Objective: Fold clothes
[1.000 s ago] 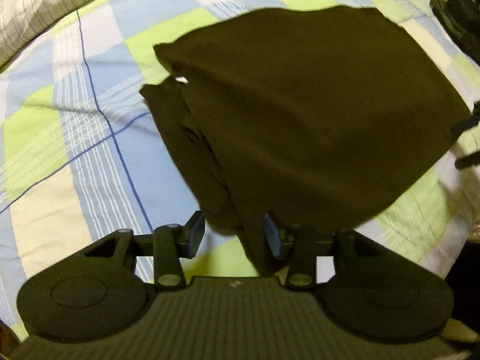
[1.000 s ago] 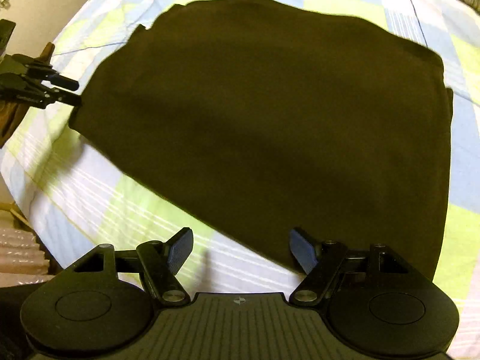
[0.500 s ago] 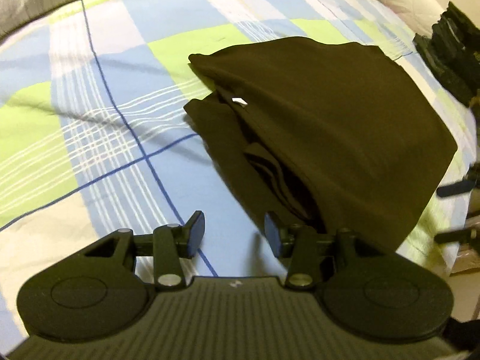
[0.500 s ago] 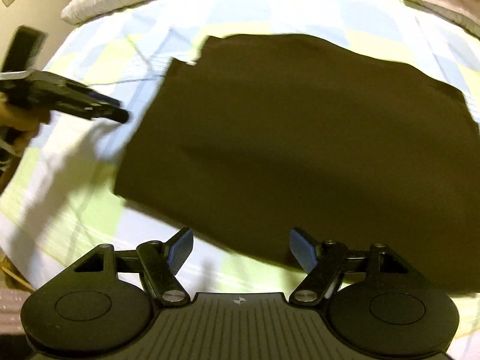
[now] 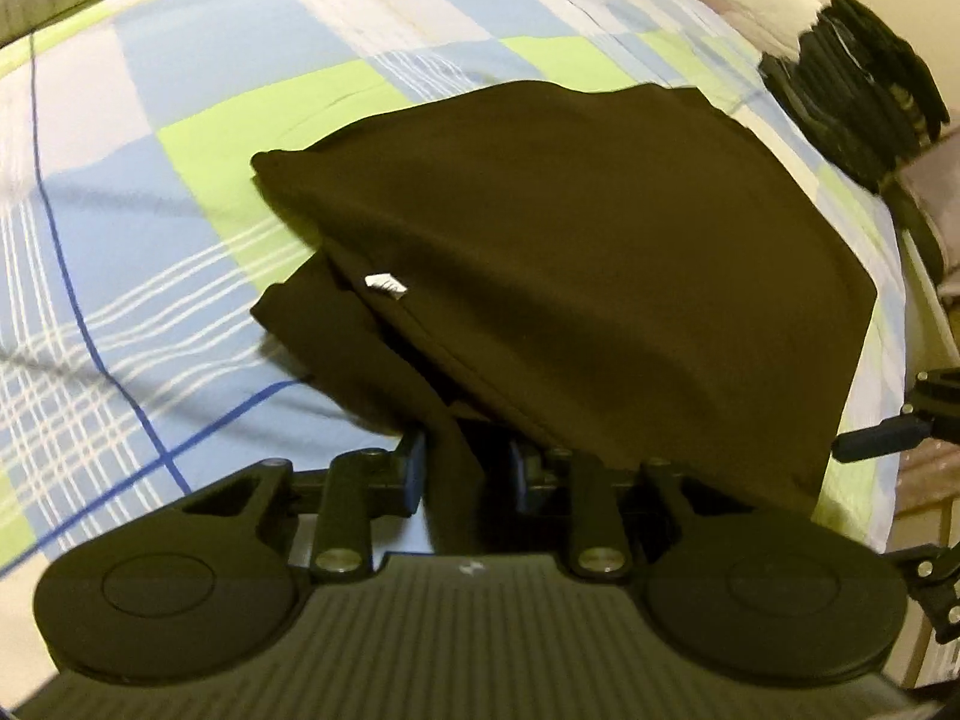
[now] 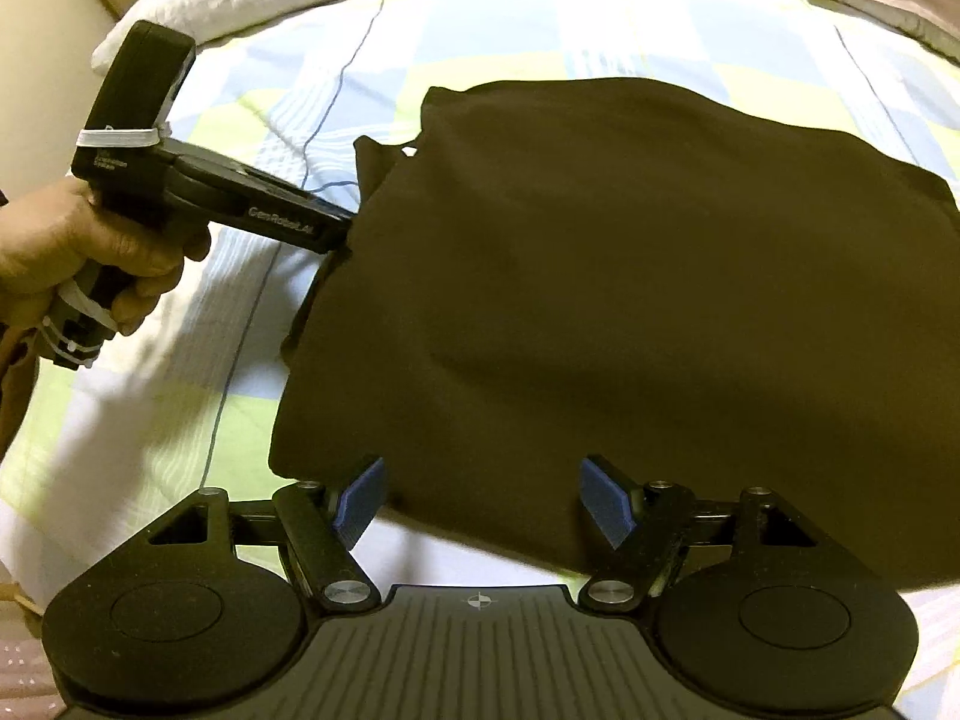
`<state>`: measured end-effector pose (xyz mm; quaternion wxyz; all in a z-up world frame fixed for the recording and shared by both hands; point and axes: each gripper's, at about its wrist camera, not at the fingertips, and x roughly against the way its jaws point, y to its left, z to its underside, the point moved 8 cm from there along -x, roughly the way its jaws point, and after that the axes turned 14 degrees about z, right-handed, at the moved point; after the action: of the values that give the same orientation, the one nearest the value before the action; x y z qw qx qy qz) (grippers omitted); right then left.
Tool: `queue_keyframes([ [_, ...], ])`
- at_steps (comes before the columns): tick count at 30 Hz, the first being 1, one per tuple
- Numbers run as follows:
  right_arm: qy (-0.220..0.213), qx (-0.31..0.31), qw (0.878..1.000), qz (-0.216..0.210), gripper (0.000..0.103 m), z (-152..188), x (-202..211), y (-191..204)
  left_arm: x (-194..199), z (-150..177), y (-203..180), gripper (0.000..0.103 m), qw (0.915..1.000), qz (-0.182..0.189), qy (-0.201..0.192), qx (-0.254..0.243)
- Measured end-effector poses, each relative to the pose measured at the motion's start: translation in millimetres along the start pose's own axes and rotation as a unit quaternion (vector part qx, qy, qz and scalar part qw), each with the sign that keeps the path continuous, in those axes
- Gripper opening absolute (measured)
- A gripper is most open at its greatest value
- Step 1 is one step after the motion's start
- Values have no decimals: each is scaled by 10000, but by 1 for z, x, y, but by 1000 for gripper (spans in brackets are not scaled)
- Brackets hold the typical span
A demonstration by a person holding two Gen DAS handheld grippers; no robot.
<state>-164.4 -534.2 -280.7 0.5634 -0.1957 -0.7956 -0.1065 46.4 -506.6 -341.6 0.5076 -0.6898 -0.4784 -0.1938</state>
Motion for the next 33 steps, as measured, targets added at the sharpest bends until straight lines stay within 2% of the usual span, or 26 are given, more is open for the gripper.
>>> queue_keyframes([
  [7,-189,98,9997,-118,74,0,13,12,18,3,15,24,9998,-123,117,-106],
  [10,-358,433,9983,-159,74,0,15,30,30,4,15,29,9979,-288,171,-558],
  [12,-502,760,9957,-193,74,1,15,46,39,7,11,30,9924,-454,292,-1107],
  [15,-693,1296,9891,-114,74,3,9,73,48,18,3,38,9731,-725,597,-2105],
  [17,-787,1633,9834,20,74,8,1,89,51,28,-3,46,9501,-913,821,-2868],
  [19,-833,2093,9741,201,74,14,-11,107,50,38,-9,55,9238,-1064,982,-3545],
  [20,-867,2397,9664,334,74,18,-18,115,48,43,-12,61,9078,-1133,1023,-3907],
  [21,-946,2742,9557,508,74,23,-22,123,46,47,-13,68,8927,-1213,1040,-4215],
  [22,-1053,3118,9416,707,74,28,-27,130,43,52,-15,71,8760,-1296,1054,-4524],
  [24,-1258,3725,9131,1083,74,34,-34,138,36,58,-17,73,8414,-1420,1090,-5099],
  [25,-1345,3854,9048,1216,74,35,-36,138,32,61,-19,75,8243,-1461,1109,-5356],
  [26,-1407,3870,9020,1300,74,34,-37,136,28,64,-20,77,8065,-1496,1124,-5608],
  [27,-1440,3764,9058,1307,67,31,-37,131,23,65,-21,78,7882,-1519,1118,-5857],
  [28,-1449,3607,9130,1240,38,27,-34,126,18,67,-23,80,7690,-1533,1091,-6110],
  [29,-1438,3491,9183,1189,25,24,-32,122,14,69,-25,81,7505,-1542,1062,-6338],
  [30,-1459,3409,9210,1196,11,20,-29,118,10,68,-26,82,7368,-1540,1030,-6502],
  [32,-1487,3126,9320,1070,8,10,-20,111,1,65,-28,83,7121,-1543,961,-6782],
  [33,-1510,2986,9368,1025,6,6,-13,106,-1,63,-29,83,7065,-1505,981,-6845],
])
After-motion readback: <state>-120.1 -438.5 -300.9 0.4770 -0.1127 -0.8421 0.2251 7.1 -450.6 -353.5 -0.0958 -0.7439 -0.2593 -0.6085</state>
